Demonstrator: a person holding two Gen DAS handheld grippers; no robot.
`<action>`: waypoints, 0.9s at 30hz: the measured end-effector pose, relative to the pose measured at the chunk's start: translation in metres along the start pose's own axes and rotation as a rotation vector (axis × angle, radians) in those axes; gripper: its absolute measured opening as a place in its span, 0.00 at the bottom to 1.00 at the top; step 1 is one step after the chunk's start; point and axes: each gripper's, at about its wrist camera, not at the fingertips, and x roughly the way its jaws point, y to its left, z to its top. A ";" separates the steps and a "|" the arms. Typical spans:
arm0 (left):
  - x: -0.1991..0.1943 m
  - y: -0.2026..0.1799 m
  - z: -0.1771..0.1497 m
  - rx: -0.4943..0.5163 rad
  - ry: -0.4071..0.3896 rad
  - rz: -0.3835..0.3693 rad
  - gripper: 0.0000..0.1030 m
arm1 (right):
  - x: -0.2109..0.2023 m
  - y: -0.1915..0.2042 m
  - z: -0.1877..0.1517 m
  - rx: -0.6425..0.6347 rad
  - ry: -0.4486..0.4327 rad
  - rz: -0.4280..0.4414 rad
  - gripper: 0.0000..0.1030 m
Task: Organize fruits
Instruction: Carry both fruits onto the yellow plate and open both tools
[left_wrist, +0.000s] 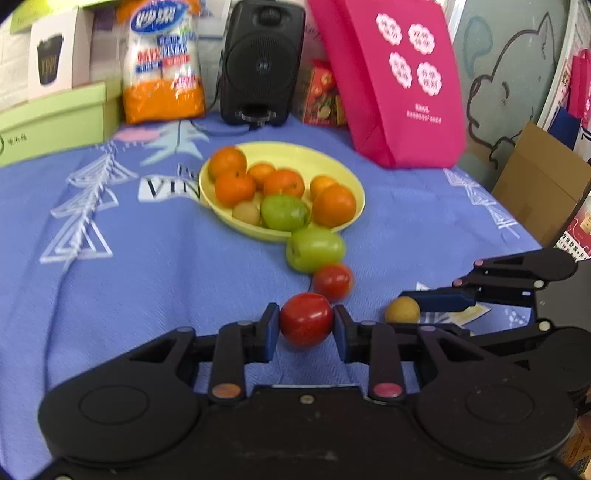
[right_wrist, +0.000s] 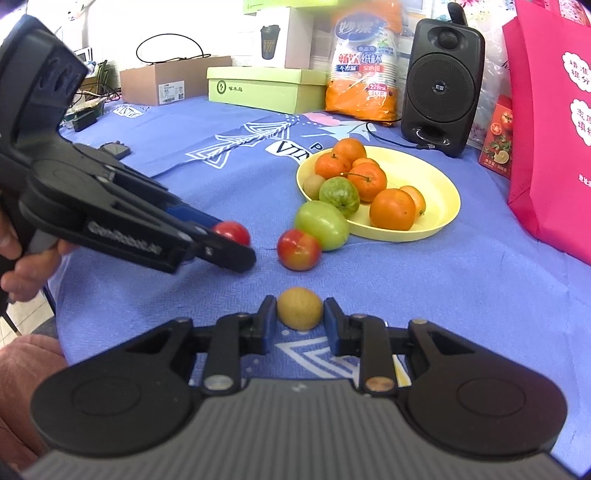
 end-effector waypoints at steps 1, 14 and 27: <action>-0.004 0.000 0.003 0.007 -0.010 -0.002 0.29 | -0.002 -0.001 0.000 0.000 -0.002 0.002 0.26; 0.020 -0.002 0.073 0.074 -0.067 0.017 0.29 | -0.002 -0.046 0.042 -0.019 -0.080 -0.086 0.26; 0.106 0.006 0.138 0.024 -0.043 0.027 0.29 | 0.046 -0.094 0.089 0.086 -0.121 -0.174 0.26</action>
